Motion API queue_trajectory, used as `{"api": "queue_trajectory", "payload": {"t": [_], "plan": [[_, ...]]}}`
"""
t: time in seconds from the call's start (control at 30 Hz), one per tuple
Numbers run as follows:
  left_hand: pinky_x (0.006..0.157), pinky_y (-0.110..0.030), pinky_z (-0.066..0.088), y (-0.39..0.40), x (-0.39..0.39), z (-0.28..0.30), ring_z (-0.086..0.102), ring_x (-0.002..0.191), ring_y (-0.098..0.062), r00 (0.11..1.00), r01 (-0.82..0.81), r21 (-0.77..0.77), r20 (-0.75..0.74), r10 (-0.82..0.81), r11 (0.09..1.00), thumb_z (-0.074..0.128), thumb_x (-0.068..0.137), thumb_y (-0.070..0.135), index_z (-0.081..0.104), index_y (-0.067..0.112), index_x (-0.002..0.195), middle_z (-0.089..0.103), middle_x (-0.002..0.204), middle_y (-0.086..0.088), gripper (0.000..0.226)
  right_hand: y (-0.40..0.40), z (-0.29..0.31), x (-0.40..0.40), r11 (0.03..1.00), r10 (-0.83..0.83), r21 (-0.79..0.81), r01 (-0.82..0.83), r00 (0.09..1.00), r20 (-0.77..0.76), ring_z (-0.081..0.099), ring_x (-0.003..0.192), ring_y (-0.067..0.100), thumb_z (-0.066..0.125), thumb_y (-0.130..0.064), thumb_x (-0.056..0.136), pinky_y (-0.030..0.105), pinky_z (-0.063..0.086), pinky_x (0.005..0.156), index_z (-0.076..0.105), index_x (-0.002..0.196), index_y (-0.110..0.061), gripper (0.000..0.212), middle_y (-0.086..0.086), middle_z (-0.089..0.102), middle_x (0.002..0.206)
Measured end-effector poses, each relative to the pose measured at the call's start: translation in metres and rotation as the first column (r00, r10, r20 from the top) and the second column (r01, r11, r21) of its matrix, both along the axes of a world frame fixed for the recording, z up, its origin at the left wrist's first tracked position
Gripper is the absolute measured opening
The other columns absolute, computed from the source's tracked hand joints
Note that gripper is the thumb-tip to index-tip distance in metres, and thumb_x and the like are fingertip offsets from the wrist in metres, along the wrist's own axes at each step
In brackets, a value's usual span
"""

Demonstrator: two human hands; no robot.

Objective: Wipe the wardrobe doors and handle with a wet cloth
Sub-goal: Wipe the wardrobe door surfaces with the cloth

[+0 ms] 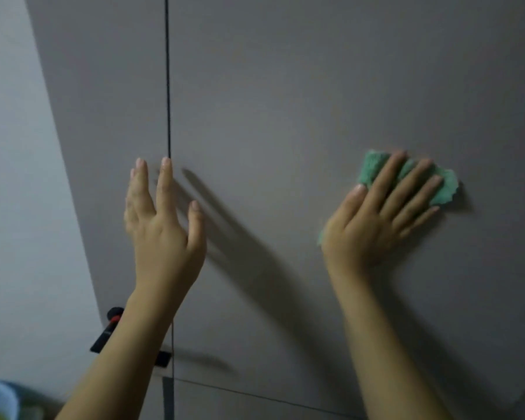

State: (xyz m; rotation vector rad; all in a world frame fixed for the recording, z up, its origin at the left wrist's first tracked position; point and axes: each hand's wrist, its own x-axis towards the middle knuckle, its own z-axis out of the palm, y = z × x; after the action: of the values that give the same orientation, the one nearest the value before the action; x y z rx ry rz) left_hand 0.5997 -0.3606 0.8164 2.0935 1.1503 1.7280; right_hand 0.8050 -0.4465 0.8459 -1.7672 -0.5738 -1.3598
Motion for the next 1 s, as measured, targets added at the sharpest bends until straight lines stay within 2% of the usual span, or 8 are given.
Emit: {"api": "queue_trajectory", "payload": {"t": [0.07,0.2,0.3,0.47,0.63,0.8,0.93,1.0], "plan": [[0.114,-0.038,0.004,0.013,-0.016,-0.002,0.003,0.147,-0.026,1.0,-0.011,-0.02,0.014,0.011,1.0,0.039,0.094,0.034,0.02,0.019,0.151,0.004,0.159,-0.012,0.062,0.04,-0.001,-0.05,0.99,0.124,-0.076,-0.12,0.99,0.06,0.027,0.138,0.039,0.034,-0.032,0.098,0.054,0.008,0.115,0.035,0.146,-0.013,0.051,0.017,0.034,0.15],[0.115,-0.038,0.004,0.034,-0.04,-0.002,-0.001,0.147,-0.024,0.999,-0.025,-0.047,0.026,0.026,0.999,0.038,0.094,0.035,0.017,0.021,0.152,-0.001,0.16,-0.01,0.064,0.064,-0.039,-0.083,0.805,0.406,-0.569,-0.167,0.855,0.322,0.027,0.138,0.026,0.036,-0.034,0.096,0.046,-0.001,0.117,0.035,0.144,-0.025,0.048,-0.003,0.026,0.15],[0.115,-0.034,0.003,0.052,-0.069,-0.007,0.0,0.147,-0.021,0.998,-0.022,-0.069,0.064,0.027,0.997,0.038,0.093,0.035,0.017,0.02,0.152,0.0,0.16,-0.01,0.065,0.048,-0.042,-0.062,0.86,0.3,-0.499,-0.109,0.899,0.32,0.03,0.134,0.029,0.031,-0.036,0.099,0.046,0.005,0.116,0.035,0.143,-0.022,0.046,-0.001,0.032,0.147],[0.116,-0.031,0.007,0.071,-0.092,-0.021,0.001,0.147,-0.015,0.994,0.043,-0.143,0.102,-0.029,0.989,0.036,0.093,0.037,0.013,0.021,0.153,0.002,0.16,-0.005,0.066,0.087,-0.016,-0.105,0.992,0.085,-0.099,-0.079,0.995,0.056,0.027,0.137,0.041,0.032,-0.031,0.099,0.055,0.013,0.113,0.034,0.146,-0.012,0.05,0.019,0.037,0.148],[0.102,-0.035,0.039,0.089,-0.112,-0.03,0.043,0.128,-0.014,0.972,0.188,-0.27,0.186,-0.141,0.944,0.038,0.099,0.035,0.015,0.022,0.152,0.033,0.151,-0.004,0.06,0.143,-0.041,-0.173,0.777,0.428,-0.608,-0.162,0.845,0.321,0.024,0.14,0.024,0.038,-0.031,0.095,0.045,-0.004,0.118,0.039,0.144,-0.025,0.05,0.0,0.037,0.15],[0.103,-0.043,0.042,0.101,-0.129,-0.043,0.048,0.127,-0.017,0.952,0.296,-0.32,0.173,-0.252,0.9,0.034,0.09,0.044,0.035,0.023,0.147,0.049,0.141,0.0,0.061,0.109,-0.05,-0.131,0.856,0.28,-0.511,-0.079,0.902,0.329,0.017,0.141,0.026,0.029,-0.037,0.099,0.046,-0.001,0.118,0.014,0.152,-0.031,0.055,-0.001,0.021,0.157],[0.102,-0.04,0.044,0.108,-0.138,-0.046,0.049,0.125,-0.01,0.925,0.372,-0.309,0.206,-0.32,0.875,0.035,0.09,0.043,0.039,0.023,0.144,0.052,0.137,0.005,0.058,0.148,-0.029,-0.176,0.95,0.174,-0.29,-0.114,0.966,0.19,0.022,0.138,0.036,0.035,-0.035,0.098,0.051,0.003,0.115,0.031,0.147,-0.018,0.052,0.014,0.037,0.15],[0.099,-0.039,0.046,0.11,-0.138,-0.047,0.051,0.121,-0.01,0.921,0.377,-0.282,0.214,-0.325,0.882,0.036,0.09,0.041,0.042,0.022,0.143,0.053,0.134,0.008,0.056,0.177,-0.027,-0.209,0.891,0.292,-0.422,-0.166,0.922,0.255,0.022,0.139,0.032,0.031,-0.035,0.099,0.049,-0.002,0.116,0.033,0.146,-0.021,0.049,0.01,0.039,0.149]]}}
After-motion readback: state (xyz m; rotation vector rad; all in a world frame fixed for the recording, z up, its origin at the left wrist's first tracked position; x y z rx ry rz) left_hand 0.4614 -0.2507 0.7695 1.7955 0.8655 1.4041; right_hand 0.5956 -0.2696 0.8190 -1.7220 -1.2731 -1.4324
